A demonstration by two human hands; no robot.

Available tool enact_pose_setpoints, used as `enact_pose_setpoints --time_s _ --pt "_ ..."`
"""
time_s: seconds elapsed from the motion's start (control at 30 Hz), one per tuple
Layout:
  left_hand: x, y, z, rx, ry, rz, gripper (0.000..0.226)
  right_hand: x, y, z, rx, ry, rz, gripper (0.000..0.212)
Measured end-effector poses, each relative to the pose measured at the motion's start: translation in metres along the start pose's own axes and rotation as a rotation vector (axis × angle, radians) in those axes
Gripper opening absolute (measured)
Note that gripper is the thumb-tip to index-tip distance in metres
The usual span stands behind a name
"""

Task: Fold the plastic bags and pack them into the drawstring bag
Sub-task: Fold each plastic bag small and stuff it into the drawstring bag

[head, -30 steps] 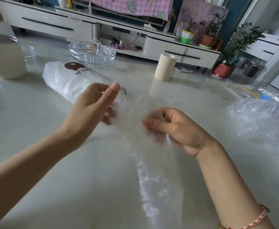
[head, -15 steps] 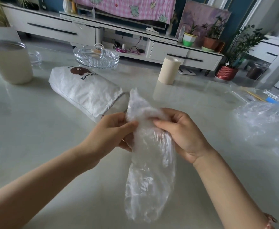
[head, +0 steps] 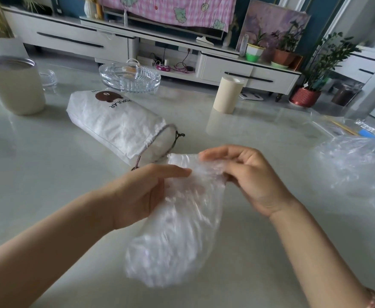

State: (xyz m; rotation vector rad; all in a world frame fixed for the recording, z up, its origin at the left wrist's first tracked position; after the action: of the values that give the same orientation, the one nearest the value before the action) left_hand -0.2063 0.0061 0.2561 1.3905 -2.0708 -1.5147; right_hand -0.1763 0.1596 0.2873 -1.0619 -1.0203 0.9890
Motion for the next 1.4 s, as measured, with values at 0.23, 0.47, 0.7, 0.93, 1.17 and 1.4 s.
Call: enact_pose_setpoints --time_s 0.23,0.47,0.7,0.93,1.17,1.4 --pt "0.007 0.015 -0.004 -0.158 0.246 -0.058 0.019 -0.008 -0.026 -0.020 0.606 0.001 -0.816 0.071" --pt "0.019 0.018 -0.002 -0.293 0.353 0.023 0.024 -0.041 -0.022 -0.028 0.468 -0.223 -0.340 0.014" --pt "0.016 0.012 0.003 -0.457 0.380 0.165 0.014 -0.039 0.000 -0.018 -0.040 -0.259 -0.007 0.029" --pt "-0.006 0.013 -0.005 -0.469 -0.009 0.263 0.049 -0.030 0.012 -0.011 -0.089 -0.031 -0.226 0.028" --pt "0.009 0.012 -0.001 -0.546 0.252 0.150 0.015 -0.029 0.009 -0.011 -0.118 -0.021 -0.132 0.015" --pt "0.013 0.016 -0.003 -0.572 0.292 0.105 0.014 -0.001 0.016 -0.001 -0.222 0.125 -0.216 0.023"
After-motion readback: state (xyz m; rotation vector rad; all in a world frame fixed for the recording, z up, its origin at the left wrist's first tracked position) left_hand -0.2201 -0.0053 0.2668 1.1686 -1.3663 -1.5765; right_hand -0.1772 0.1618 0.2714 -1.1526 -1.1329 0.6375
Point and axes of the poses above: each hand's wrist, its own z-axis towards the middle knuckle, its own x-axis out of the back of the hand, y = z × x, the point moved 4 cm from there along z, towards the middle knuckle, and after that the axes turned 7 degrees about y, right-handed, at the moved point
